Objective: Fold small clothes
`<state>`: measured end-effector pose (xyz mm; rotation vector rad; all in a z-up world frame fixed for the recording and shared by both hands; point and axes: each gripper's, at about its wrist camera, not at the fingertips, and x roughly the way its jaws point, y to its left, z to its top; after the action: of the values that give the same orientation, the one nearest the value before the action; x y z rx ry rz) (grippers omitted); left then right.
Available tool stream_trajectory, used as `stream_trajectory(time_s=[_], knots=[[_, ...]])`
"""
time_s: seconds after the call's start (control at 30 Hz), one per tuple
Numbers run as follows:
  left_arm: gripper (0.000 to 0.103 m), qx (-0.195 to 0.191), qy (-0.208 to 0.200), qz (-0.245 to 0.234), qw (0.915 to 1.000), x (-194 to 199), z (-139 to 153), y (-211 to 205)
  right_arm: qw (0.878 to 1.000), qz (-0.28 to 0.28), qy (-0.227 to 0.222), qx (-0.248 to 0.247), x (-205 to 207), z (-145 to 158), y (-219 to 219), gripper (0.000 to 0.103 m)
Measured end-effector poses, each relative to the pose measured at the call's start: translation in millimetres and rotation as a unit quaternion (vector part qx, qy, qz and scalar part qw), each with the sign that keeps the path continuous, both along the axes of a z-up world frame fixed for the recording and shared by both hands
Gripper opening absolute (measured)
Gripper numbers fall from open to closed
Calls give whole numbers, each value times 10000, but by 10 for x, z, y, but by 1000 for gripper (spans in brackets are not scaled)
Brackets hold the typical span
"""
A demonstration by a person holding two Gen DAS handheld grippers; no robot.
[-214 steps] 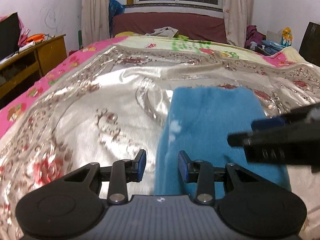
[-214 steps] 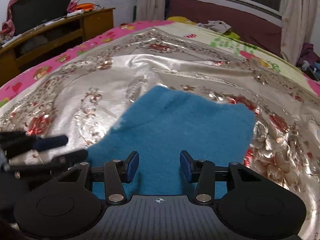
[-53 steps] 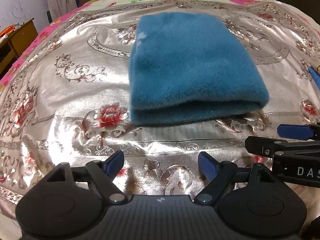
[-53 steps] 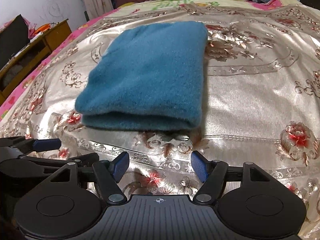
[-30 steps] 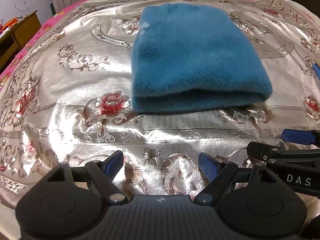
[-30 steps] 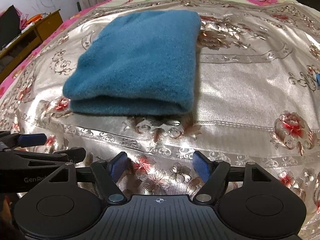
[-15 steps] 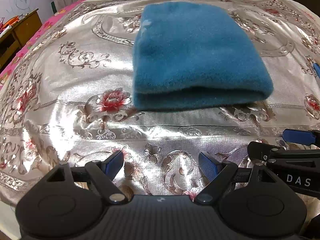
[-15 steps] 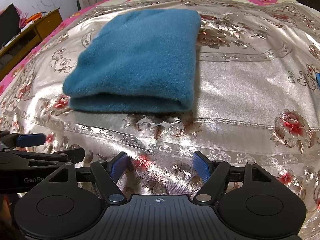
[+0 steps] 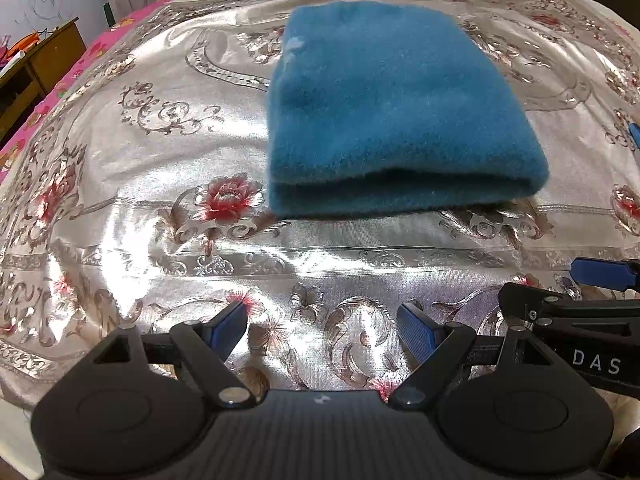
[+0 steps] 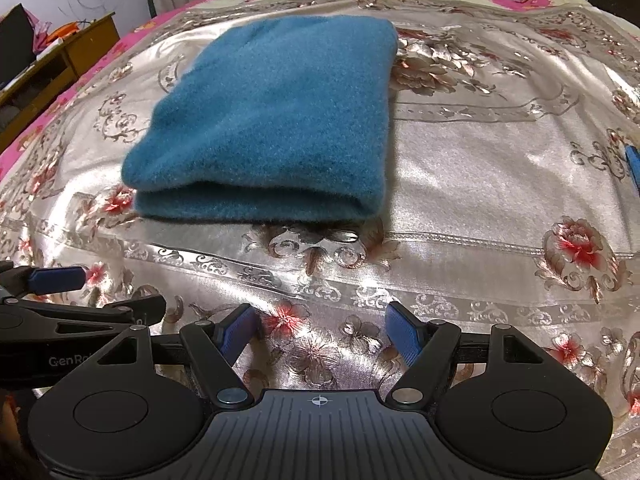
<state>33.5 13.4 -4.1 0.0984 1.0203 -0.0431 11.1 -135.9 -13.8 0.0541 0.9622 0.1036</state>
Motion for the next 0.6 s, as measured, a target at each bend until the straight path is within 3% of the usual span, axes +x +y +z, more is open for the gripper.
stream_trajectory(time_s=[0.6], knots=[[86, -34, -1, 39, 10000, -15, -16, 9, 9999, -90, 12, -143, 1, 0, 43, 73]])
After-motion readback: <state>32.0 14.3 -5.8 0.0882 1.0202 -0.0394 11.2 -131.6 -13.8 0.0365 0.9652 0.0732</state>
